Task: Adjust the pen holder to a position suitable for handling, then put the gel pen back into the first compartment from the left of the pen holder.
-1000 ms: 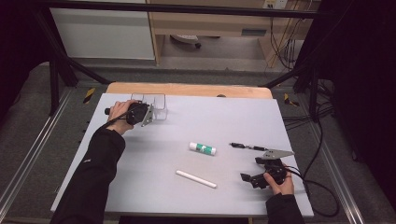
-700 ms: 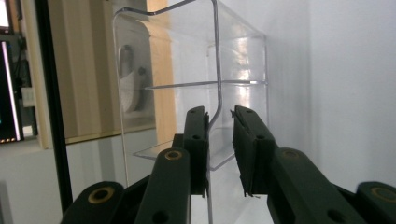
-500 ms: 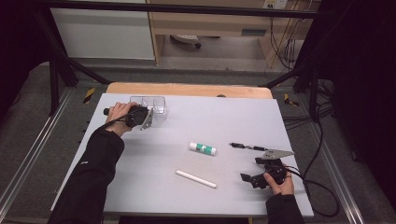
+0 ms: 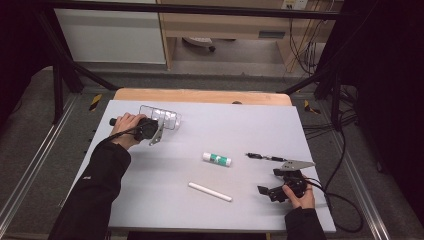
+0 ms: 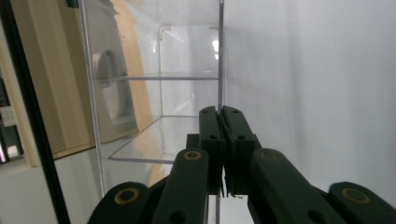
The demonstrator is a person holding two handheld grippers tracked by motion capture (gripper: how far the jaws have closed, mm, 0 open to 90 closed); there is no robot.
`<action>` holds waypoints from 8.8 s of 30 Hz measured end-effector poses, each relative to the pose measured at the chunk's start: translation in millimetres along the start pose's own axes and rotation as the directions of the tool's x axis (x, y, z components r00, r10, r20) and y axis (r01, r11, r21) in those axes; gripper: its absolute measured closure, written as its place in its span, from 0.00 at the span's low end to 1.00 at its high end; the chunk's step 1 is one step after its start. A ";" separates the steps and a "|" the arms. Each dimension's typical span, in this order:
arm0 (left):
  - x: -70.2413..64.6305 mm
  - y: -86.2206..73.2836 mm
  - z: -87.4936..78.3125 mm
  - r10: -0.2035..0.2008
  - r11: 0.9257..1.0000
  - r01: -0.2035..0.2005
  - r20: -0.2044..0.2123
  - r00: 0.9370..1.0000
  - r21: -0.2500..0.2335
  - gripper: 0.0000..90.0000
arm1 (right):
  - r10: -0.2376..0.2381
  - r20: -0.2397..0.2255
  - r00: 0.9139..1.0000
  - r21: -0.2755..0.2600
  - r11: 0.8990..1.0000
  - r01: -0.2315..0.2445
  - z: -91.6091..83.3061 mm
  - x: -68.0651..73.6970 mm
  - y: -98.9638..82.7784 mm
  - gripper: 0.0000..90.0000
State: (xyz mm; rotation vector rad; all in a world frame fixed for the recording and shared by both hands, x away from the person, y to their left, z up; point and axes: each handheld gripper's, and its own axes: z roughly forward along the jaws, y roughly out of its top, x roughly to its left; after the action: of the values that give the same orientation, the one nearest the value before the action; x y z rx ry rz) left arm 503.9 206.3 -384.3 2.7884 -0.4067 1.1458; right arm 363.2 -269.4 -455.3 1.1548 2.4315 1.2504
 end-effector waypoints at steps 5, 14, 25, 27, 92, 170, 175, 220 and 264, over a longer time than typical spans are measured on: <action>-1.6 2.1 -2.1 0.000 1.000 0.000 0.008 1.000 0.003 0.97 | 0.000 -0.001 1.000 0.000 1.000 0.000 -0.1 0.2 -0.1 0.01; 0.0 7.3 -14.7 -0.022 1.000 0.022 0.002 1.000 -0.020 0.98 | -0.003 -0.003 1.000 0.001 1.000 0.003 0.1 -0.2 -0.1 0.01; -4.2 19.8 -35.9 -0.061 0.998 0.060 -0.013 0.998 -0.035 0.98 | 0.001 -0.001 1.000 0.005 1.000 -0.001 0.5 0.3 -0.2 0.01; -4.9 23.2 -39.7 -0.069 0.997 0.068 -0.015 0.998 -0.041 0.98 | 0.001 -0.004 1.000 0.006 1.000 -0.001 0.7 0.5 -0.3 0.01; 1.8 126.7 -27.9 -0.245 0.968 0.249 0.084 0.966 -0.043 0.88 | -0.004 -0.005 1.000 0.003 1.000 0.004 0.2 0.7 -0.2 0.01; -157.4 -13.5 -58.2 -0.903 0.285 0.944 0.284 0.322 -0.164 0.07 | 0.004 0.115 0.993 -0.029 1.000 -0.001 6.4 -8.1 28.8 0.29; -160.4 -19.5 -61.7 -0.908 0.268 0.949 0.285 0.307 -0.167 0.06 | -0.027 0.125 0.992 -0.043 0.999 0.032 14.1 -9.4 34.9 0.48; -160.7 -20.0 -64.2 -0.906 0.275 0.946 0.281 0.315 -0.173 0.06 | -0.030 0.233 0.972 -0.022 0.999 0.036 69.3 -43.5 63.9 1.00; -161.0 -16.1 -62.4 -0.900 0.289 0.943 0.290 0.326 -0.166 0.06 | 0.000 0.346 0.938 0.006 1.000 -0.002 3.2 -80.5 37.8 0.86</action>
State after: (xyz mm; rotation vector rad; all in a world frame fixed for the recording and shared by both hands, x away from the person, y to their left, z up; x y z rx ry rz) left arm 356.6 267.1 -452.7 2.1053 0.9136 0.4762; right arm 441.0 -311.2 -443.6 1.2565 2.1749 0.9432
